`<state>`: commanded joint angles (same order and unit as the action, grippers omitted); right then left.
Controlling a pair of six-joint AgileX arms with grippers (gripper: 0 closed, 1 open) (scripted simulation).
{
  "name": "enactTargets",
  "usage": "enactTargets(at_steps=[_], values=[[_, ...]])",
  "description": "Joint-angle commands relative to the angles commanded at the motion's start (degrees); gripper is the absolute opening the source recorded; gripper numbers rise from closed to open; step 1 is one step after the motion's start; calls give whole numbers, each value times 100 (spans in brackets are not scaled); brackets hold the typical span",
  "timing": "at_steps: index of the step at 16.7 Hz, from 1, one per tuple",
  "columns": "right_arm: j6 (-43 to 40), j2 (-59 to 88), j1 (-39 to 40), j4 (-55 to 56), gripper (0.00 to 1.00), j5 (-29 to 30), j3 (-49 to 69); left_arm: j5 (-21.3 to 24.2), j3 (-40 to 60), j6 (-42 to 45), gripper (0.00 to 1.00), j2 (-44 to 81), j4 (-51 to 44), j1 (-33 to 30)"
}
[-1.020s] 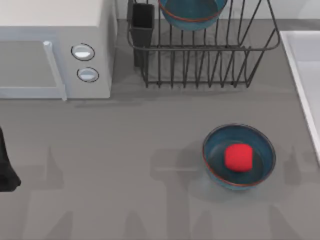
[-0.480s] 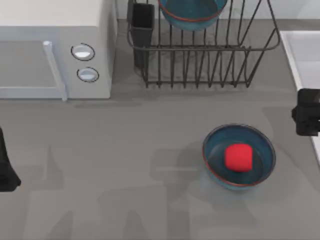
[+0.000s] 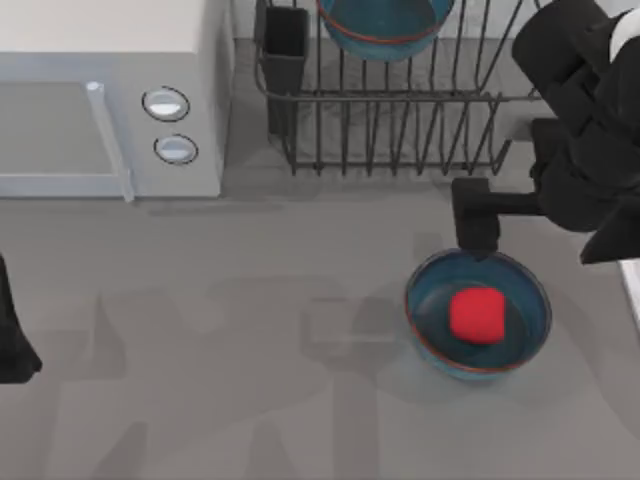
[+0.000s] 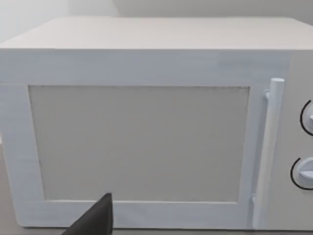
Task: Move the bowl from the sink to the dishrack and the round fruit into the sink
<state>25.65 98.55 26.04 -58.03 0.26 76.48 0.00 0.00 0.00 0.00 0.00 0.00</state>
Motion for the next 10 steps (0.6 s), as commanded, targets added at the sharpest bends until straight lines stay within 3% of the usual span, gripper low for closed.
enactTargets(at_steps=[5,10], values=[[347,1139,273,-657,100,7,946,0,0,0,100,0,0,0],[412,1279,282,-752,100,-19,1042,0,0,0,100,0,0,0]])
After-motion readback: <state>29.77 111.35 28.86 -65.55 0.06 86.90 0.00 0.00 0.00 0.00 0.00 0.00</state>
